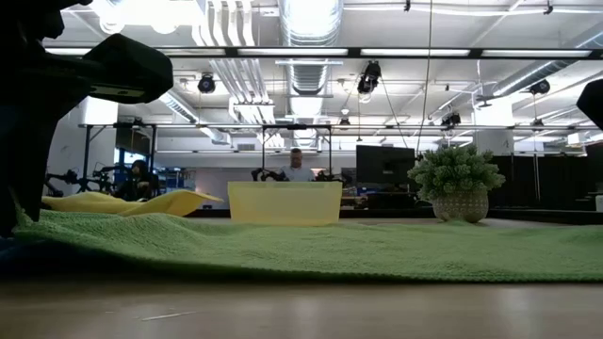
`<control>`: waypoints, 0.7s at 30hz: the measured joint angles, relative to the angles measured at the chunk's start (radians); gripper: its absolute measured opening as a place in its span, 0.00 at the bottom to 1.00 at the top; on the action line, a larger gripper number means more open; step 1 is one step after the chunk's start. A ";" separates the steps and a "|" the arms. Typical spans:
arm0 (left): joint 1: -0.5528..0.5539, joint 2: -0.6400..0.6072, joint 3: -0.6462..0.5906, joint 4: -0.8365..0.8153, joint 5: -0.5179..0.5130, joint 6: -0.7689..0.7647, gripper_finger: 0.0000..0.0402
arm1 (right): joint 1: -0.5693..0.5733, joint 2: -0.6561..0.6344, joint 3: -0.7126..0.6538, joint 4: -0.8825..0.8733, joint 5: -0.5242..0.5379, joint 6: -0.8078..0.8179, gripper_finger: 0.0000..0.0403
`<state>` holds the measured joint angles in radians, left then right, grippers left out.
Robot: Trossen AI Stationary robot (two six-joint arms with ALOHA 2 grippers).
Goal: Fold microfiber towels
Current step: Fold the green microfiber cloth
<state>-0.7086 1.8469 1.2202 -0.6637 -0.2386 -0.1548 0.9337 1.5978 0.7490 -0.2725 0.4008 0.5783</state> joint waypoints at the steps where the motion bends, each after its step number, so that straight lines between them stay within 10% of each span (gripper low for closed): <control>1: 0.000 -0.002 0.002 -0.001 0.000 -0.005 0.00 | 0.000 0.000 0.003 0.000 -0.004 0.001 0.03; 21: -0.025 -0.064 0.001 -0.007 0.060 -0.195 0.00 | 0.024 -0.044 0.023 -0.009 -0.086 0.304 0.02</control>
<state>-0.7341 1.7827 1.2217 -0.6708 -0.1783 -0.3498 0.9573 1.5535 0.7724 -0.2810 0.3152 0.8825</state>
